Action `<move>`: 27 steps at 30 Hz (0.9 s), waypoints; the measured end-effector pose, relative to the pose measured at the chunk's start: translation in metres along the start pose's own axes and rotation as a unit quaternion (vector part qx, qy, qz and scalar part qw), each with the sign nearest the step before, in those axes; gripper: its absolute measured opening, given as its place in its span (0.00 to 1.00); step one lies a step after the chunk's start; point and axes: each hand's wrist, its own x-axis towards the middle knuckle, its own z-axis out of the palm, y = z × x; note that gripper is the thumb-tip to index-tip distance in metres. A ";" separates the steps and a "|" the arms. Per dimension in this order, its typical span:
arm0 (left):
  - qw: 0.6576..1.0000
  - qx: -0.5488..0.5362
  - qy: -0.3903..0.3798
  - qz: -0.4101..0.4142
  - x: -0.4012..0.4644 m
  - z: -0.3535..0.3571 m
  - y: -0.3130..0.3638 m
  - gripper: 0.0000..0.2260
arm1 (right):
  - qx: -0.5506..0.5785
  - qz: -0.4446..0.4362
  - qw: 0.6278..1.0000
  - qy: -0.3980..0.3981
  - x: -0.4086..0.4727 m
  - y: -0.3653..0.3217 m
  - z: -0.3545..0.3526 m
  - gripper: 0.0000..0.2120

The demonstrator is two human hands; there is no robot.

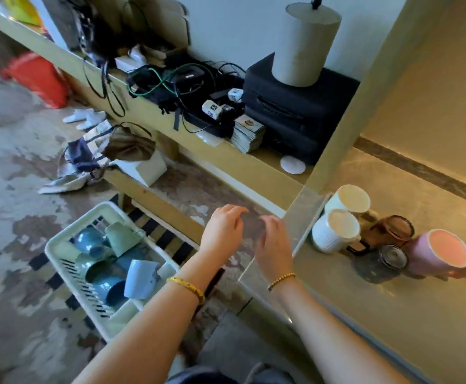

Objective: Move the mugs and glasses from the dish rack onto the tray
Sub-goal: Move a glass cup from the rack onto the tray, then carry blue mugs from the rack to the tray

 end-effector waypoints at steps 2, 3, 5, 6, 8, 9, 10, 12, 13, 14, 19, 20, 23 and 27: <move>0.999 -0.013 -0.001 -0.052 -0.012 -0.022 -0.037 0.14 | 0.018 0.002 0.998 -0.067 -0.001 -0.024 0.031 0.12; 0.997 -0.015 -0.006 -0.074 -0.019 -0.032 -0.056 0.14 | 0.026 -0.002 0.995 -0.092 -0.002 -0.036 0.048 0.12; 0.993 -0.013 -0.020 -0.114 -0.033 -0.051 -0.093 0.14 | 0.045 -0.009 0.990 -0.135 -0.009 -0.059 0.079 0.12; 0.991 -0.009 -0.027 -0.132 -0.041 -0.060 -0.112 0.14 | 0.051 -0.011 0.986 -0.157 -0.013 -0.069 0.095 0.12; 0.984 0.000 -0.042 -0.172 -0.056 -0.076 -0.148 0.15 | 0.057 -0.006 0.978 -0.203 -0.021 -0.089 0.124 0.14; 0.980 0.004 -0.049 -0.193 -0.063 -0.083 -0.164 0.15 | 0.058 -0.004 0.972 -0.228 -0.025 -0.098 0.138 0.14; 0.976 0.006 -0.052 -0.211 -0.071 -0.089 -0.179 0.15 | 0.058 -0.003 0.965 -0.254 -0.029 -0.106 0.150 0.14; 0.968 0.001 -0.048 -0.245 -0.082 -0.098 -0.205 0.16 | 0.049 -0.004 0.953 -0.300 -0.039 -0.117 0.172 0.15; 0.963 -0.005 -0.043 -0.266 -0.087 -0.100 -0.216 0.16 | 0.041 -0.005 0.945 -0.323 -0.043 -0.119 0.181 0.15; 0.957 -0.013 -0.040 -0.288 -0.091 -0.102 -0.225 0.16 | 0.031 -0.003 0.937 -0.347 -0.045 -0.121 0.190 0.15; 0.930 -0.033 -0.101 -0.352 -0.109 -0.092 -0.262 0.19 | -0.020 0.050 0.888 -0.457 -0.042 -0.117 0.225 0.19; 0.924 -0.034 -0.123 -0.360 -0.110 -0.089 -0.270 0.20 | -0.029 0.064 0.877 -0.475 -0.039 -0.115 0.233 0.20; 0.909 -0.011 -0.186 -0.374 -0.108 -0.080 -0.293 0.24 | -0.052 0.091 0.846 -0.524 -0.029 -0.106 0.257 0.21; 0.895 0.003 -0.202 -0.397 -0.101 -0.065 -0.318 0.30 | -0.077 0.061 0.824 -0.558 -0.016 -0.094 0.292 0.22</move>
